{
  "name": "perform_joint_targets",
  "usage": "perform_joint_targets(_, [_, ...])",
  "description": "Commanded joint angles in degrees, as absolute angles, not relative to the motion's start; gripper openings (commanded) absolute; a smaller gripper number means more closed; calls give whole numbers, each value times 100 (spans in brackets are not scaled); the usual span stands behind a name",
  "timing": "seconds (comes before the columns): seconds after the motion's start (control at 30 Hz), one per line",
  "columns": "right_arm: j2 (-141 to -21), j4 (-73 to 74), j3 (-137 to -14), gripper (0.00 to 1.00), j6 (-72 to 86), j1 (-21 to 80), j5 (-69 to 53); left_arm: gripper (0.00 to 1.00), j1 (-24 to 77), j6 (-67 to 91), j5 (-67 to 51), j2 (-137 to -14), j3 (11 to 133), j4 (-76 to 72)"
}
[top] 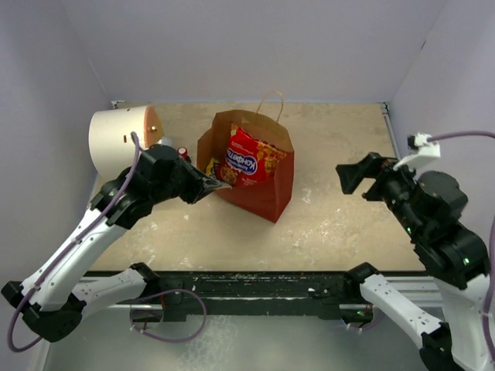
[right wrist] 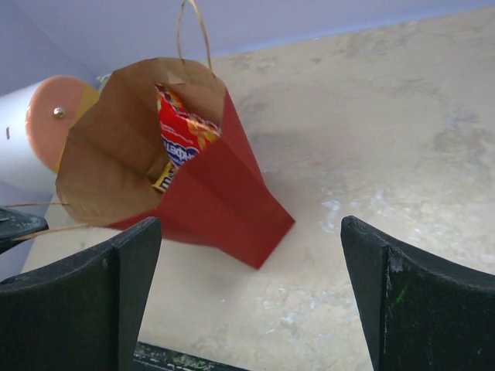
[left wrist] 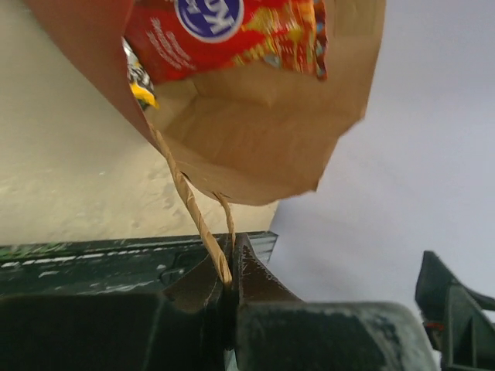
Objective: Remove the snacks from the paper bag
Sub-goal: Move the paper bag to the center of the board.
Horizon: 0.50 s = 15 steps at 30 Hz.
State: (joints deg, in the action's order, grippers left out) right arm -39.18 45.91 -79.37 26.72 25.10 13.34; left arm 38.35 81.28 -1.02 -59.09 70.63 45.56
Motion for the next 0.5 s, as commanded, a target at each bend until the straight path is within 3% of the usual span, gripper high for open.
perform_joint_targets(0.0, [-4631,3697,-7928,100,2479,2522,273,1,3862,8244,528,-5350,7101,5815])
perform_joint_targets(0.3, [-6338,2983,-8550,100,2559,2522,-967,18,3858,8833,1209,-4800,7025,6461])
perform_joint_targets(0.47, [-7536,3135,-9416,100,2283,2518,-910,37,3858,8896,1181,-4963,7107,6242])
